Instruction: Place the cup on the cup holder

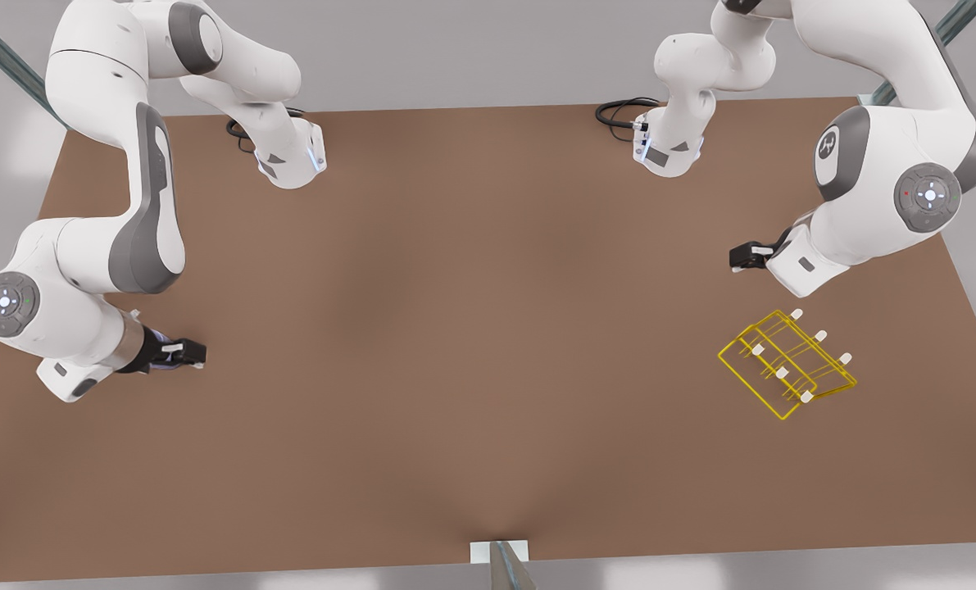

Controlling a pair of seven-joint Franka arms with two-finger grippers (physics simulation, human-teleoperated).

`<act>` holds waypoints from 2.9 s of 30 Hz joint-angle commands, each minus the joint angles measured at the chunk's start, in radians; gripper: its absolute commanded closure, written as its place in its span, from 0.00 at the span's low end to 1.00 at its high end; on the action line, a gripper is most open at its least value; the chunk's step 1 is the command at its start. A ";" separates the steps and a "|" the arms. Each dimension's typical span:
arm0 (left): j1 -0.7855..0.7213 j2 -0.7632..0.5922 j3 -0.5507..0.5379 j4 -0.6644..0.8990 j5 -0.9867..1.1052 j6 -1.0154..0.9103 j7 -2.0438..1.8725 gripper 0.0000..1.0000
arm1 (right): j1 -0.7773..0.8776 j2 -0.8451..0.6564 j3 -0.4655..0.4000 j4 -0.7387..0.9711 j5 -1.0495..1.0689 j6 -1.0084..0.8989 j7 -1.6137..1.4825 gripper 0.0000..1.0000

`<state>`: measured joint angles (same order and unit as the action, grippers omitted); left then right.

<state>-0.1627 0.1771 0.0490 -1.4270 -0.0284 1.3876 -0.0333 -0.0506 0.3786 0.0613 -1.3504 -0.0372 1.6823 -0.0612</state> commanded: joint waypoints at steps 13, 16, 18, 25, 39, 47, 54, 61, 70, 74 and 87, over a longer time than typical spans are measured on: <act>0.000 0.013 -0.008 -0.013 -0.013 -0.035 -0.019 0.00 | -0.006 -0.136 -0.006 -0.320 -0.003 0.135 -0.019 0.00; -0.001 0.024 -0.012 -0.013 -0.016 0.021 -0.019 0.00 | -0.080 -0.167 -0.031 -0.398 -0.004 0.177 -0.086 0.00; -0.001 0.021 -0.012 -0.015 -0.015 0.031 -0.017 0.00 | -0.074 -0.162 -0.138 -0.484 -0.001 0.283 -0.215 0.00; -0.003 0.027 -0.011 -0.015 -0.005 0.038 -0.016 0.00 | -0.109 -0.076 -0.143 -0.512 0.043 0.500 -0.279 0.00; -0.005 0.018 -0.012 -0.007 0.005 0.010 -0.014 0.00 | -0.153 0.057 -0.221 -0.496 0.175 0.596 -0.589 0.00; -0.005 0.021 -0.012 -0.006 0.005 0.010 -0.014 0.00 | -0.156 0.057 -0.248 -0.549 0.169 0.540 -0.598 0.00; -0.005 0.028 -0.011 -0.006 0.007 0.011 -0.014 0.00 | -0.152 0.028 -0.256 -0.559 0.168 0.481 -0.589 0.00; -0.005 0.033 -0.012 -0.007 0.007 0.010 -0.016 0.00 | -0.140 0.008 -0.252 -0.642 0.166 0.493 -0.586 0.01; -0.005 0.036 -0.012 -0.007 0.007 0.011 -0.016 0.00 | -0.140 0.022 -0.236 -0.690 0.177 0.709 -0.583 0.01; -0.006 0.036 -0.012 -0.007 0.005 0.011 -0.017 0.00 | -0.138 0.023 -0.233 -0.687 0.175 0.732 -0.586 0.37; -0.006 0.062 -0.011 -0.003 -0.002 0.022 -0.017 0.00 | -0.141 0.031 -0.235 -0.717 0.178 0.784 -0.583 0.79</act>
<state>-0.1674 0.2401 0.0383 -1.4301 -0.0323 1.4088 -0.0499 -0.1917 0.4104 -0.1728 -2.0704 0.1416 2.4423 -0.6296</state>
